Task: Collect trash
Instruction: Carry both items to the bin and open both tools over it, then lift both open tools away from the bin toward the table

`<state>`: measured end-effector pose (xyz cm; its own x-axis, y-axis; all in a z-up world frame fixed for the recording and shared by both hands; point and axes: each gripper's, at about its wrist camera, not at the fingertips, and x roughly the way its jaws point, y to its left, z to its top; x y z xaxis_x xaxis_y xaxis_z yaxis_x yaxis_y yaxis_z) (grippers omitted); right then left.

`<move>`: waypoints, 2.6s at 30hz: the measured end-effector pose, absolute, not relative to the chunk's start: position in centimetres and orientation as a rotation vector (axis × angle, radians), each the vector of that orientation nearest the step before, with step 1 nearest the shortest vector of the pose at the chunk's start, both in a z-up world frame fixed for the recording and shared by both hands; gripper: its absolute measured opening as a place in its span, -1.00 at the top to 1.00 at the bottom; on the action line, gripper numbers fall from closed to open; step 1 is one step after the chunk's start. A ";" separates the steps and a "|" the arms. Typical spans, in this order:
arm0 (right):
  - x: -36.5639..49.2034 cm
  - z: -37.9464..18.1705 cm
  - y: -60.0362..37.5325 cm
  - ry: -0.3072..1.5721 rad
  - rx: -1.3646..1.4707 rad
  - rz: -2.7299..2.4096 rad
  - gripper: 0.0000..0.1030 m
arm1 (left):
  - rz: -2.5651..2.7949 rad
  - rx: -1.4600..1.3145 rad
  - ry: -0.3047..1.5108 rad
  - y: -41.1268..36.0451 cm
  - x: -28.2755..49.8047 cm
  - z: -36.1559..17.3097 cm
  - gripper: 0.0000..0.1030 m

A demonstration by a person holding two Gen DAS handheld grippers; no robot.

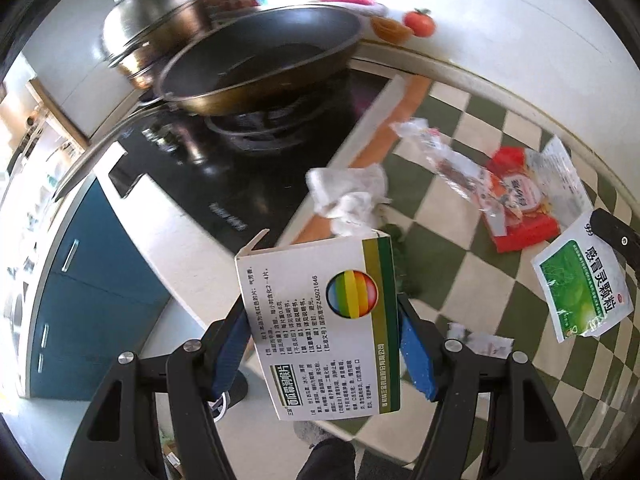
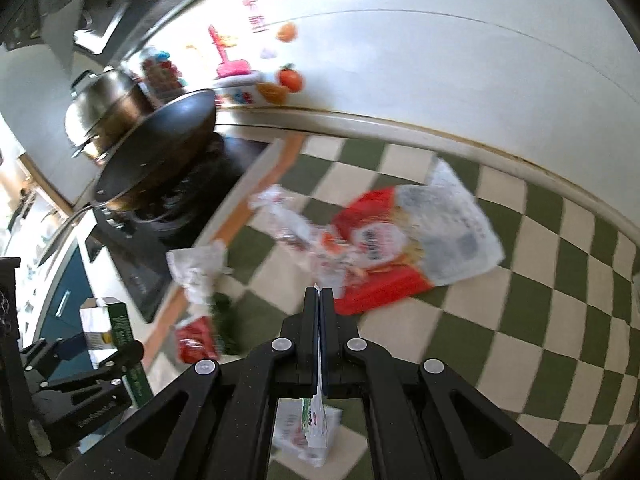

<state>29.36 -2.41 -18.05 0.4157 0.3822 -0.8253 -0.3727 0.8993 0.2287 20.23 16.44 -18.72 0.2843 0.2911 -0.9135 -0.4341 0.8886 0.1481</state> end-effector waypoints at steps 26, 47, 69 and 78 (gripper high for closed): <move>-1.2 -39.6 40.1 1.274 -0.351 1.087 1.00 | 0.997 -0.921 1.169 50.7 -19.6 -39.6 -0.28; -19.0 -82.5 59.0 1.461 -0.623 1.247 1.00 | 1.021 -1.406 1.170 64.2 -36.8 -78.6 -0.28; -20.7 -78.5 56.7 1.246 -0.934 1.146 -0.99 | 1.352 -0.994 1.305 60.0 -38.4 -70.5 -0.98; -21.0 -66.6 53.3 1.242 -0.931 1.151 -1.00 | 1.388 -0.983 1.264 55.4 -38.1 -59.0 -0.98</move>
<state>-20.99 53.32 -66.57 -0.0389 0.1377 -0.9897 -0.9764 0.2055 0.0670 -38.10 55.40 -59.04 -0.1941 0.1379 -0.9712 -0.9799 0.0195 0.1986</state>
